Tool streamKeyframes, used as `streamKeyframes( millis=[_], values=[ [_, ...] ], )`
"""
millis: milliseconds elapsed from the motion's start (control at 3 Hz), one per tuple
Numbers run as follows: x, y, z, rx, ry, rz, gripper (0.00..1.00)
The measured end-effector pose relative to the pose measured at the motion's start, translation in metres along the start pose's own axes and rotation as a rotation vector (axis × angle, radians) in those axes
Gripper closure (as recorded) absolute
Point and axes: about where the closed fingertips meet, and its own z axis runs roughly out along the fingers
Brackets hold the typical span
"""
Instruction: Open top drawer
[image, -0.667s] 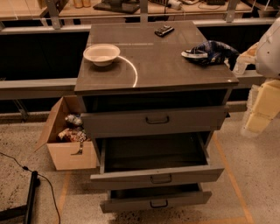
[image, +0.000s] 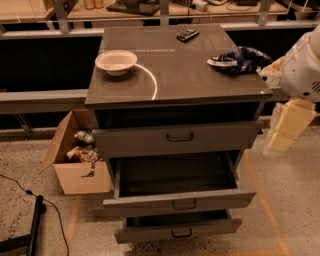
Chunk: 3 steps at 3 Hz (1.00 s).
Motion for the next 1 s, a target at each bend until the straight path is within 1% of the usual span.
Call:
streamKeyframes(
  millis=[333,667,1000],
  values=[
    [-0.014,-0.018,0.066,-0.019,-0.124,-0.083,0.0],
    [-0.023,-0.028,0.123,-0.075,-0.167,-0.15,0.0],
    [-0.022,-0.03,0.182,-0.138,-0.149,-0.201,0.0]
  ],
)
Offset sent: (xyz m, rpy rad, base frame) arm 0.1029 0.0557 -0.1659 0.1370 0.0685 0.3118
